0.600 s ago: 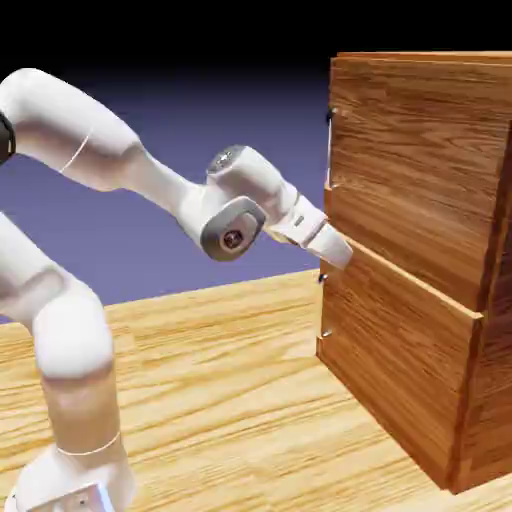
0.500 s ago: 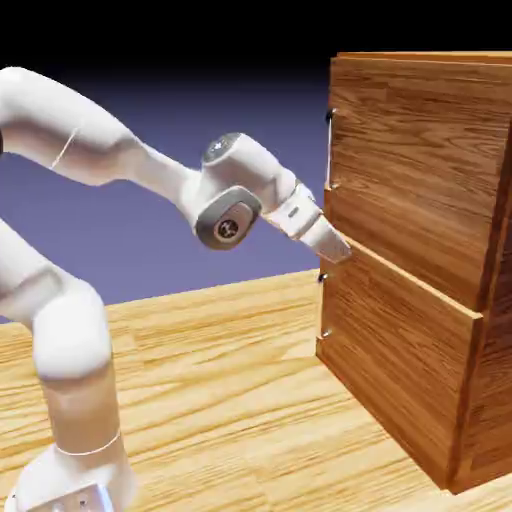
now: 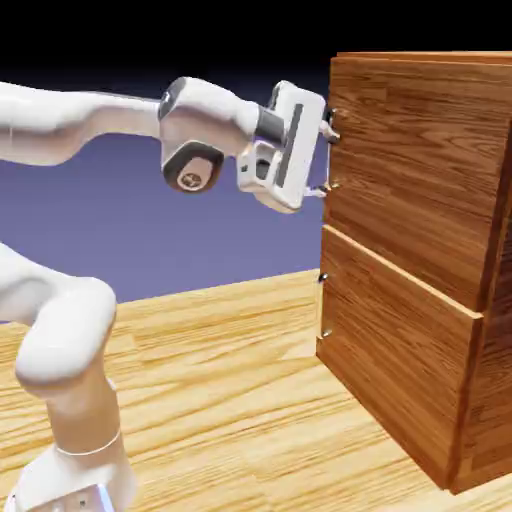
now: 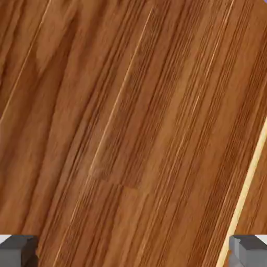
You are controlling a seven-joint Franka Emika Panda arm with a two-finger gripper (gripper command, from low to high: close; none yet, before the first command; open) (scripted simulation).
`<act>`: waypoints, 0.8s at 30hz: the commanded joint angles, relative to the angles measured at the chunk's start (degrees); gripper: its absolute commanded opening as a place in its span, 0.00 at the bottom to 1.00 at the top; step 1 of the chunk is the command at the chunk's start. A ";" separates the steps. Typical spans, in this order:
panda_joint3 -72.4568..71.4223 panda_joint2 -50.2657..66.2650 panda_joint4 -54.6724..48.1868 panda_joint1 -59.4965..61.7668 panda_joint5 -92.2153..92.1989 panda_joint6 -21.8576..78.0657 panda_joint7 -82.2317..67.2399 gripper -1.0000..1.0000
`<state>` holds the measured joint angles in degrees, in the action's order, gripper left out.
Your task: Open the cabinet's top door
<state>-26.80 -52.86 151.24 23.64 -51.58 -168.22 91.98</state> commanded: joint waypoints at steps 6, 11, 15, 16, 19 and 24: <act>-7.77 -5.86 -2.83 7.05 -14.96 1.68 14.36 0.50; -14.24 -10.74 -5.19 12.93 -27.42 3.08 26.32 0.50; -19.42 -14.64 -7.07 17.63 -37.39 4.19 35.89 0.50; -20.72 -15.62 -7.54 18.81 -39.88 4.47 38.28 0.50; -24.60 -18.55 -8.96 22.33 -47.36 5.31 45.46 0.50; -31.07 -23.43 -11.32 28.21 -59.82 6.71 57.42 0.50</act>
<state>-57.87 -76.29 139.93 51.85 -111.40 -161.51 149.40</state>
